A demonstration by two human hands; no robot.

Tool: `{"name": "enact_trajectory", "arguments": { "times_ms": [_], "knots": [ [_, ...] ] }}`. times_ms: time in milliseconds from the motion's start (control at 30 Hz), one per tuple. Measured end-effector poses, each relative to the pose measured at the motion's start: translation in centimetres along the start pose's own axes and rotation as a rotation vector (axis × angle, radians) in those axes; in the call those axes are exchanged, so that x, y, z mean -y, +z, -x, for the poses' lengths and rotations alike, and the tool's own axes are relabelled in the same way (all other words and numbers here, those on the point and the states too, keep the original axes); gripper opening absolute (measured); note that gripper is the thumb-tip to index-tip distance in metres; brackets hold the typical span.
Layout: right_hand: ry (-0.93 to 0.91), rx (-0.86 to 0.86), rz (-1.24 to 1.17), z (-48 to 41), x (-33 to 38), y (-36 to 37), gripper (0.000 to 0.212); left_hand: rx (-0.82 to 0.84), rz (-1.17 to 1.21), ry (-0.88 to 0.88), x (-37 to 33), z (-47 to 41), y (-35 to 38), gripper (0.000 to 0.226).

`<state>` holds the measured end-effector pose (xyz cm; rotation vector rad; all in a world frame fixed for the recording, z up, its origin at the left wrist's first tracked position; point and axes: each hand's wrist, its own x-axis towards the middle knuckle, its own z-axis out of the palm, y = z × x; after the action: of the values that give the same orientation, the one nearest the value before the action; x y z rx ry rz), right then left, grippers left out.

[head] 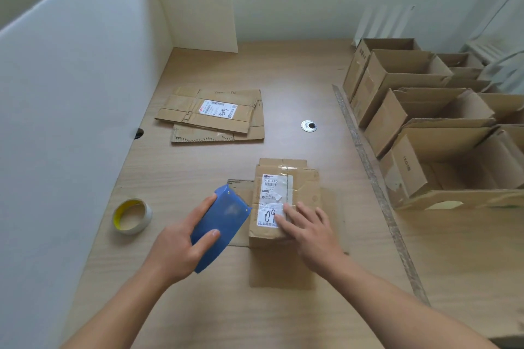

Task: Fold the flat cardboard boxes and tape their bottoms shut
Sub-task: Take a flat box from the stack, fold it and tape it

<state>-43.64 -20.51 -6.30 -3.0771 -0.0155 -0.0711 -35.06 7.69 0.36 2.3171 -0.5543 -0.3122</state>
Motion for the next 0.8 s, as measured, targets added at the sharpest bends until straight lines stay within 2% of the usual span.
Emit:
{"name": "enact_trajectory", "arguments": {
  "times_ms": [100,200,300,400,500,633,700,767,800],
  "knots": [
    [-0.119,0.131,-0.067,0.0,0.2,-0.1,0.064,-0.032,-0.065,0.131,0.2,1.4,0.2,0.061],
    [-0.127,0.297,-0.203,-0.9,-0.8,-0.9,0.055,-0.033,-0.237,0.291,-0.1,2.4,-0.2,0.056],
    [-0.068,0.194,-0.496,-1.8,-0.9,-3.3,0.053,-0.052,-0.414,0.448,-0.8,2.6,-0.5,0.050],
    [-0.049,0.109,-0.798,-2.3,-0.6,-5.4,0.051,-0.055,-0.463,0.545,-1.0,2.8,-0.4,0.047],
    [-0.070,0.195,-0.934,-2.2,0.1,-6.1,0.053,-0.028,-0.489,0.590,-1.3,2.8,-0.4,0.048],
    [-0.006,0.294,-1.040,-2.6,0.6,-6.1,0.060,0.047,-0.502,0.631,-2.1,2.6,-0.3,0.050],
    [-0.023,0.328,-1.016,-3.1,0.8,-5.9,0.045,0.072,-0.497,0.642,-2.4,2.3,-0.3,0.052],
    [0.003,0.299,-1.022,-3.5,1.0,-5.7,0.012,0.090,-0.493,0.636,-2.6,2.1,-0.4,0.056],
    [0.032,0.281,-1.052,-3.6,1.1,-5.6,0.004,0.099,-0.490,0.629,-2.7,2.0,-0.5,0.057]
  ]
}}
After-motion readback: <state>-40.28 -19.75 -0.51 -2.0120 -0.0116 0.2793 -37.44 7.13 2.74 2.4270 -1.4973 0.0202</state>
